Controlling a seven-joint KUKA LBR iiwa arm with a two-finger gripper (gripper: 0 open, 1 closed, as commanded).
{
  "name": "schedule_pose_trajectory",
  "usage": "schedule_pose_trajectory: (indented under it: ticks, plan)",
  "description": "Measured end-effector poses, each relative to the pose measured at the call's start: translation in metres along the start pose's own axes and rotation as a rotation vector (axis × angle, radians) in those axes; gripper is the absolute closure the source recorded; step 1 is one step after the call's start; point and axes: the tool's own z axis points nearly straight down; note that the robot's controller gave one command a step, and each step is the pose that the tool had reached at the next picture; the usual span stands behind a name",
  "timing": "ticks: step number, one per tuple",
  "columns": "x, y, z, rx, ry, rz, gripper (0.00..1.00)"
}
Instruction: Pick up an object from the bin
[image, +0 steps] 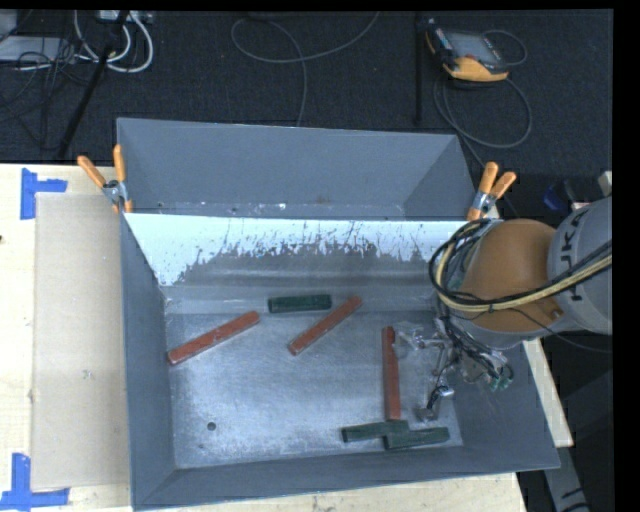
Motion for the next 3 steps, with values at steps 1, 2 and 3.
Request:
schedule_pose_trajectory:
  ticks: [1,2,3]
  plan:
    - [0.019,0.031,-0.179,0.003,-0.003,-0.321,0.0]
    - [0.034,0.022,-0.034,-0.005,0.011,-0.302,0.0]
    - [0.035,0.004,-0.057,0.001,0.002,-0.484,0.0]
